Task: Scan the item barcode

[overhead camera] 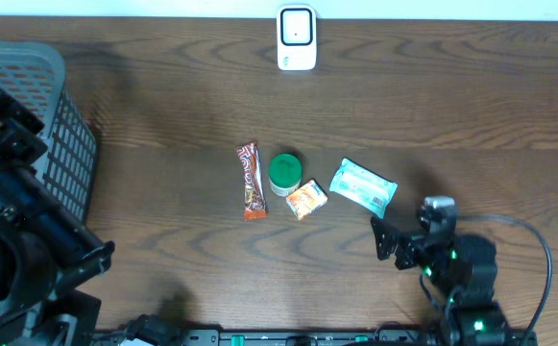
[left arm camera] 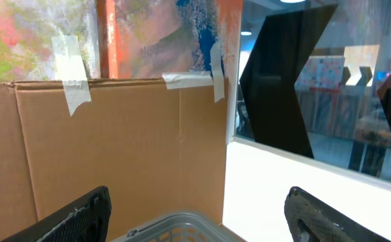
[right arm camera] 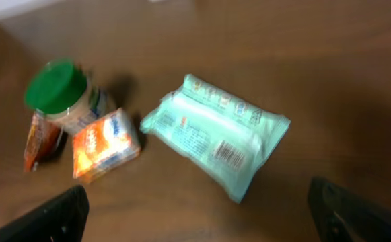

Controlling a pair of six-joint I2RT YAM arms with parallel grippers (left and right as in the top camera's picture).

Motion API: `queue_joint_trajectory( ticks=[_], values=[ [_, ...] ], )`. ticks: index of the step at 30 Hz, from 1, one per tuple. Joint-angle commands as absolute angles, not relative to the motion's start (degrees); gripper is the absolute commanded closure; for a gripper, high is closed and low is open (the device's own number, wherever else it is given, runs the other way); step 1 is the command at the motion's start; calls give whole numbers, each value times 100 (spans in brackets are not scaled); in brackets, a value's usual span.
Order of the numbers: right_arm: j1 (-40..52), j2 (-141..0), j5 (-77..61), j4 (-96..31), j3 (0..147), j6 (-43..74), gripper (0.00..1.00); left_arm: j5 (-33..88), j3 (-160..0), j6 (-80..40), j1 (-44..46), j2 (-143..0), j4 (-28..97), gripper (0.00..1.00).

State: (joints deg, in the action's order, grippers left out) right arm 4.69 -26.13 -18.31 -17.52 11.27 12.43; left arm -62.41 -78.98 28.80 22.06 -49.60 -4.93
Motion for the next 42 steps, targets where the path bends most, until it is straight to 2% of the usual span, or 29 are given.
queue_joint_trajectory(
  ticks=[1,5,11,15,16,18,21,25,31,42],
  values=[
    [499,-3559,-2154,-2263,2331,1017,1,-6364,-7822,2974,2187,-4919,-528,17],
    [515,-4799,-2220,-3642,3857,819,1,-6361,-7778,2974,2152,-4838,-526,17],
    [515,-5909,-3046,-4071,4477,639,2,-6346,-7572,2644,1791,-4473,-526,17],
    [617,-6506,-3159,-3922,4469,357,55,-6173,-7297,2506,1455,-4160,-528,17],
    [661,-6663,-3162,-3911,4471,399,65,-6095,-7212,2491,1374,-4084,-526,17],
    [801,-7057,-3155,-3850,4469,495,83,-5975,-7028,2405,1214,-3927,-526,17],
    [991,-7555,-3052,-3695,4469,563,94,-5861,-6777,2204,1020,-3743,-526,17],
    [1297,-8224,-2869,-3446,4469,576,98,-5612,-6493,2185,755,-3553,-528,17],
    [1741,-8960,-2582,-2633,4471,985,96,-5481,-6320,2038,469,-3417,-523,17],
    [1837,-9594,-1505,-1444,4471,1525,94,-5465,-6320,1911,353,-3417,-519,17]
  ],
)
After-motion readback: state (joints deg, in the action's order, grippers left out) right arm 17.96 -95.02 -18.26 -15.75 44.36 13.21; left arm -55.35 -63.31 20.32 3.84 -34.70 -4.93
